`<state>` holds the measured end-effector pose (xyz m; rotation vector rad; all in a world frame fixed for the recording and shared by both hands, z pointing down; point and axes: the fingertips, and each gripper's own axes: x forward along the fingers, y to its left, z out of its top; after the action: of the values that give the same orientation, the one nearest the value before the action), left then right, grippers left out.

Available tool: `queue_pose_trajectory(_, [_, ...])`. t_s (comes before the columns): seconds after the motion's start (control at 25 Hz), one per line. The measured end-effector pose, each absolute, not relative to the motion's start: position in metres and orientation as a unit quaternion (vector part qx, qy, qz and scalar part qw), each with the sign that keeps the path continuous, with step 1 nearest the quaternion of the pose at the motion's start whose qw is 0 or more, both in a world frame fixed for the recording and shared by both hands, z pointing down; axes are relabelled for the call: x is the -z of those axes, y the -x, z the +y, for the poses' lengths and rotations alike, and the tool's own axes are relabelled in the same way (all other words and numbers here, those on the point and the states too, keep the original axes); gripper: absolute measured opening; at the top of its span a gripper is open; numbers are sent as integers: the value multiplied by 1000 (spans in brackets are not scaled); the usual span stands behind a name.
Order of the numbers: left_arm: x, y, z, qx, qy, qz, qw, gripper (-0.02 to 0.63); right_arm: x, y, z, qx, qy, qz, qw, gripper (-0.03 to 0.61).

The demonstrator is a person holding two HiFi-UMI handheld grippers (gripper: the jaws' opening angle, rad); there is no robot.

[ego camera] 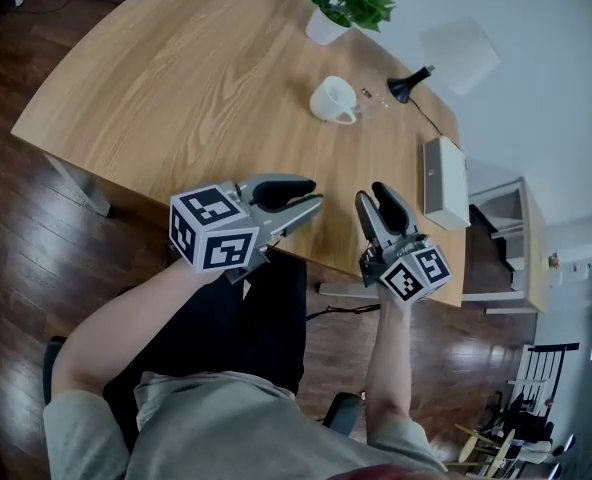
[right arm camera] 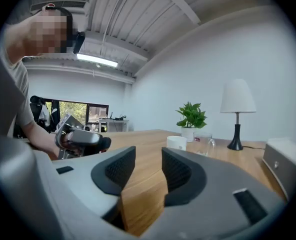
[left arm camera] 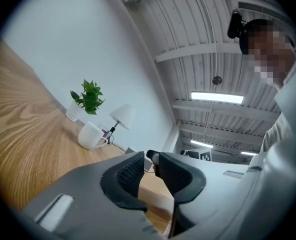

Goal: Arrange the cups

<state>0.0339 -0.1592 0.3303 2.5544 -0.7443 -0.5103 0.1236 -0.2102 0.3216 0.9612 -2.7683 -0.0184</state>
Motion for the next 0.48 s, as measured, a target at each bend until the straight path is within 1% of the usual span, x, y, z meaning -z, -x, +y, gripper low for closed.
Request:
queue_pose_trajectory(0.2, [-331, -34, -158, 183, -922, -268, 212, 88, -320, -116, -251, 38, -330, -931, 154, 181])
queue_pose_trajectory(0.48, [-332, -38, -156, 174, -926, -266, 204, 89, -327, -114, -301, 47, -337, -920, 194, 181])
